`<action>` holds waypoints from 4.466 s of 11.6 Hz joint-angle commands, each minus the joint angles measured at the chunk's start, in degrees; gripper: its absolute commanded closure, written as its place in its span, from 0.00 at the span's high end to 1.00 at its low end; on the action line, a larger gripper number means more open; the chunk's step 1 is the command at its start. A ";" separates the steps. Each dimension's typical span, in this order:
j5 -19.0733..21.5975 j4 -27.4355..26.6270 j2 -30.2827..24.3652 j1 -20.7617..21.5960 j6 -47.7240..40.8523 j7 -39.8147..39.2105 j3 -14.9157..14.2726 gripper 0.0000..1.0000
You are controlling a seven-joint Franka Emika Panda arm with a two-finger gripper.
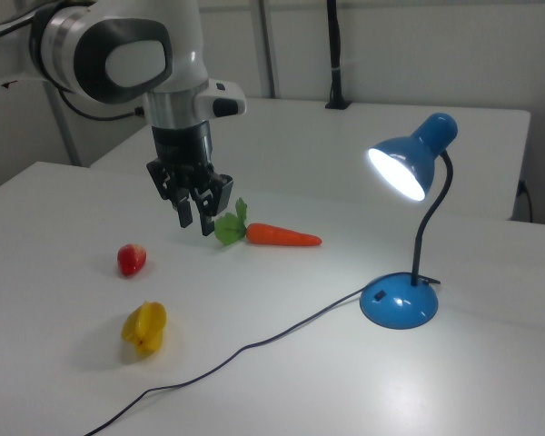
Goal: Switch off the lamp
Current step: 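Lift the gripper and swing it toward the blue lamp base, then move the gripper over the lamp base switch and lower it, then press down on the switch on the blue lamp base with the gripper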
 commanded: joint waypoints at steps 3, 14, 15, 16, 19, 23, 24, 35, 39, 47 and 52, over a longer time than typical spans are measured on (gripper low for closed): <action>-0.18 -0.65 0.42 -1.26 3.45 -0.38 0.66 0.00; -3.08 -2.06 10.43 -2.23 27.26 13.15 0.57 0.00; -3.95 -2.15 11.49 -2.41 29.71 14.28 0.39 0.00; -4.83 -2.15 12.11 -2.58 31.04 15.78 0.31 0.00; -6.24 -2.15 16.49 -4.16 39.72 27.77 0.13 0.00; -10.29 -2.15 21.06 -6.79 48.34 35.21 0.04 0.00; -10.29 -2.06 22.03 -7.33 50.55 35.82 0.04 0.00; -10.46 0.58 32.06 -11.73 62.96 37.94 0.04 0.00; -10.46 0.58 33.99 -11.38 66.13 37.76 0.13 0.00; -10.55 0.66 35.32 -10.85 67.80 37.59 0.30 0.00; -10.73 0.66 34.70 -10.85 67.62 37.32 0.30 0.00</action>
